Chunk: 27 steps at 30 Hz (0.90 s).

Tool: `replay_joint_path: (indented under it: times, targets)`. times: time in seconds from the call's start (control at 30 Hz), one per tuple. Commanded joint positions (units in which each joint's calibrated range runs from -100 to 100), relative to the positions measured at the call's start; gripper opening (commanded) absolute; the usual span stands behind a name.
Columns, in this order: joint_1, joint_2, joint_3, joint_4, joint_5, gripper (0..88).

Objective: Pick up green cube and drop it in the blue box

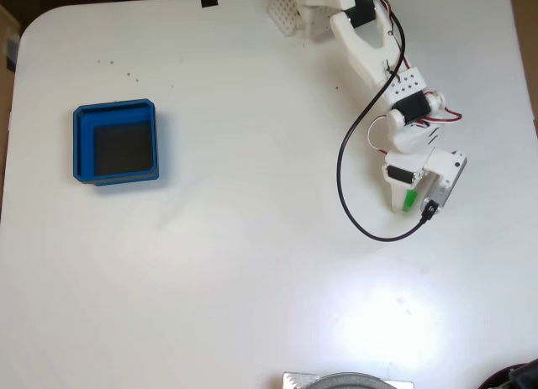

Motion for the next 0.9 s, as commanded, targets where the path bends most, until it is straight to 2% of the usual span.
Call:
replay_joint_path:
  times: [0.0, 0.5, 0.87]
  targets:
    - [0.5, -0.7, -4.1, -0.3, -0.2, 25.1]
    - [0.5, -1.1, -4.0, 0.2, -0.2, 23.7]
    - [0.5, -1.2, -4.2, 0.2, -0.2, 11.3]
